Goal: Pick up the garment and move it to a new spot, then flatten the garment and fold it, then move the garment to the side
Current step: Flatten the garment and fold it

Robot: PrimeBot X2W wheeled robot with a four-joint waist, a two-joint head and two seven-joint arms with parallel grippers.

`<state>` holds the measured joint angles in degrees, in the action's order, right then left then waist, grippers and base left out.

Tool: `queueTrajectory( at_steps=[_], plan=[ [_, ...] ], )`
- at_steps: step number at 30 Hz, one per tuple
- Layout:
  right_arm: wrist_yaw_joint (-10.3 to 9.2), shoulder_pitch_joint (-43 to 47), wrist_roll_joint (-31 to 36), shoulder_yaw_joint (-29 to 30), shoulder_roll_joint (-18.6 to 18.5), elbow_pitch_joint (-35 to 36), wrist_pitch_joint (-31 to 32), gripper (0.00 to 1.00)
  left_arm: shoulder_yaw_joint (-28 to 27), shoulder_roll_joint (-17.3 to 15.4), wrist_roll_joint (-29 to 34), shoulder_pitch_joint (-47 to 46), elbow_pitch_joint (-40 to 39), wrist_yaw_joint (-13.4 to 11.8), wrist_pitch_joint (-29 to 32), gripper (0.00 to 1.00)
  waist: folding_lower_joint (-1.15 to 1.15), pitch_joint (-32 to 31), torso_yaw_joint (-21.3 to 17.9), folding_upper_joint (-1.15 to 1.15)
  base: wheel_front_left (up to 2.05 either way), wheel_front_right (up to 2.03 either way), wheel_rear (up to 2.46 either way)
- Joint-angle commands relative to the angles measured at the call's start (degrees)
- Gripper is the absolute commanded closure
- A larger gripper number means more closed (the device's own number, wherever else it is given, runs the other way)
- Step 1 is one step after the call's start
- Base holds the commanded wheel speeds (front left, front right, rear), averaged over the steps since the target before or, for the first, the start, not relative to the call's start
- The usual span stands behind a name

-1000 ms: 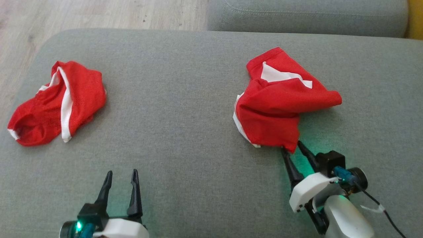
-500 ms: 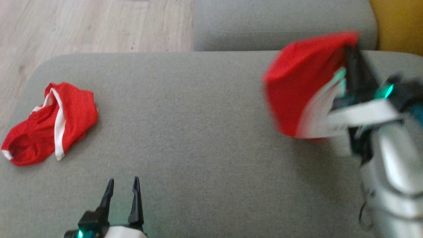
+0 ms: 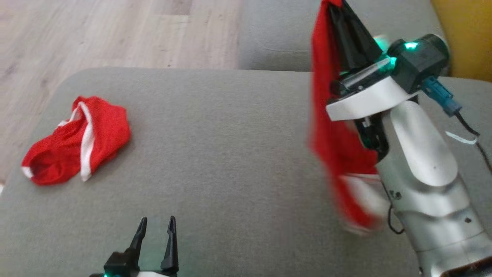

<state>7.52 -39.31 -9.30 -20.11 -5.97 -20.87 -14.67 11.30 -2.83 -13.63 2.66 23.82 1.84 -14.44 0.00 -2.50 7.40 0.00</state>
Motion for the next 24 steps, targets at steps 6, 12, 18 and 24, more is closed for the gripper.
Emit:
queueTrajectory(
  at_steps=[6,12,18,24],
  plan=[
    [-0.03,-1.7,-0.3,5.7,2.6,2.6,-0.3,1.00,-1.7,0.0,0.7,-1.4,-1.1,0.2,-0.6,0.00,0.00,0.8,3.5,0.00,0.00,0.00,0.00],
    [-0.03,2.2,4.0,14.3,0.4,-5.8,-0.3,1.00,-2.1,0.0,0.6,-1.2,-1.2,0.3,-0.6,0.00,0.00,1.7,3.9,0.00,0.00,0.00,0.00],
    [-0.03,6.4,12.5,24.8,-5.3,-23.8,0.1,0.00,-0.1,0.0,0.1,-2.2,-0.6,0.6,-0.6,0.00,0.00,3.6,3.8,0.00,0.00,0.00,0.00],
    [-0.03,7.6,16.3,24.8,-1.3,-25.2,-0.3,0.00,0.9,0.0,-0.1,-3.4,-0.5,0.5,-0.6,0.00,0.00,5.5,3.5,0.00,0.00,0.00,0.00]
  ],
)
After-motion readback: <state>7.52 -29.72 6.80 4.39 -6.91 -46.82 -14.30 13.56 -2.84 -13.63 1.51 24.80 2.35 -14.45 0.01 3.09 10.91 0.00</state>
